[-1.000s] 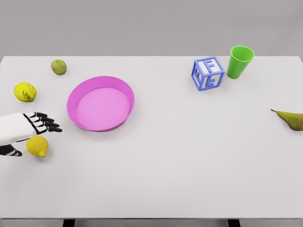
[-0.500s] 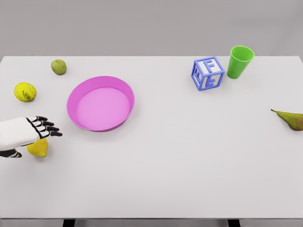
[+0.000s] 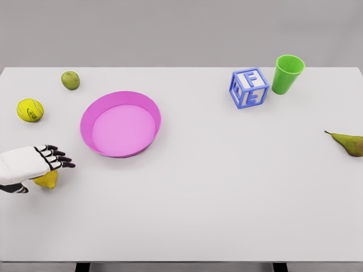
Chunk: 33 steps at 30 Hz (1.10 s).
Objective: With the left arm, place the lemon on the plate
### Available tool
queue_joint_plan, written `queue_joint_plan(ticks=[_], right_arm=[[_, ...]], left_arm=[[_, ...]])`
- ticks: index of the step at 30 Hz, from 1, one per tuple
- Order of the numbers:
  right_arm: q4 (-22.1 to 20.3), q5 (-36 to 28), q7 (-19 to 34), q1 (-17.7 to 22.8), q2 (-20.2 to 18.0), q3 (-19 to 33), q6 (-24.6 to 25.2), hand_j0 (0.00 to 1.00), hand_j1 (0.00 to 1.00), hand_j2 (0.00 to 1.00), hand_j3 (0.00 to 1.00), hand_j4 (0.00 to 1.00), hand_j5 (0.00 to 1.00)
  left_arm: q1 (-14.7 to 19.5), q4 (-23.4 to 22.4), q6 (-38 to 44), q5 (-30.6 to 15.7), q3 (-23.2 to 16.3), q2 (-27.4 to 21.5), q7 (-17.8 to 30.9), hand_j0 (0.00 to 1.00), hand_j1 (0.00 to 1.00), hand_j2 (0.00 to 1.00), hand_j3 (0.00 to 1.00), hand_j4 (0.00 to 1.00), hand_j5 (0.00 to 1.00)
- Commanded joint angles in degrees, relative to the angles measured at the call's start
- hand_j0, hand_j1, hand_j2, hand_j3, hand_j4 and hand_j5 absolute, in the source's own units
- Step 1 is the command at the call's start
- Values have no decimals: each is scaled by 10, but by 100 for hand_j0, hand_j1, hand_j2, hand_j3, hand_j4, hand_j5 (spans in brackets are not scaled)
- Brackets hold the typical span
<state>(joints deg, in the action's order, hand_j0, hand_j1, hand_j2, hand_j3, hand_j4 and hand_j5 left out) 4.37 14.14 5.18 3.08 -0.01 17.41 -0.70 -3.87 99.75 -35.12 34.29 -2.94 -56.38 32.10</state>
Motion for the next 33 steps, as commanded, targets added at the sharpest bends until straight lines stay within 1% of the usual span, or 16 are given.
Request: queue_joint_plan(ticks=[1, 8, 11, 14, 15, 16, 18, 23, 26, 29, 33], right_arm=[[-1, 0, 0, 0, 0, 0, 0, 100, 100, 100, 100, 100, 100], [0, 0, 0, 0, 0, 0, 0, 100, 100, 100, 100, 100, 100], [0, 0, 0, 0, 0, 0, 0, 100, 100, 100, 100, 100, 100], [0, 0, 0, 0, 0, 0, 0, 100, 100, 100, 100, 100, 100], [0, 0, 0, 0, 0, 0, 0, 100, 100, 100, 100, 100, 100], [0, 0, 0, 0, 0, 0, 0, 100, 100, 100, 100, 100, 100], [0, 0, 0, 0, 0, 0, 0, 100, 100, 100, 100, 100, 100], [0, 0, 0, 0, 0, 0, 0, 100, 100, 100, 100, 100, 100], [0, 0, 0, 0, 0, 0, 0, 100, 100, 100, 100, 100, 100], [0, -1, 0, 0, 0, 0, 0, 100, 100, 100, 100, 100, 100], [0, 0, 0, 0, 0, 0, 0, 100, 100, 100, 100, 100, 100]], left_arm=[[0, -4, 1, -1, -1, 3, 0, 98, 98, 98, 98, 98, 98], [5, -19, 1, 2, -2, 14, 0, 96, 96, 96, 96, 96, 96], [5, -19, 1, 2, -2, 14, 0, 94, 94, 94, 94, 94, 94], [5, -19, 1, 0, -2, 14, 0, 86, 86, 86, 86, 86, 86], [5, -19, 1, 0, -2, 14, -1, 81, 81, 81, 81, 81, 81], [5, -19, 1, 0, -2, 14, -1, 79, 79, 79, 79, 79, 79], [5, -19, 1, 0, -2, 14, -1, 76, 76, 76, 76, 76, 76], [5, -19, 1, 0, -2, 14, -1, 76, 76, 76, 76, 76, 76], [5, -19, 1, -1, -3, 14, -1, 67, 67, 67, 67, 67, 67], [5, -19, 1, -2, -2, 14, -1, 61, 61, 61, 61, 61, 61], [5, -19, 1, -3, -2, 13, -1, 58, 58, 58, 58, 58, 58]])
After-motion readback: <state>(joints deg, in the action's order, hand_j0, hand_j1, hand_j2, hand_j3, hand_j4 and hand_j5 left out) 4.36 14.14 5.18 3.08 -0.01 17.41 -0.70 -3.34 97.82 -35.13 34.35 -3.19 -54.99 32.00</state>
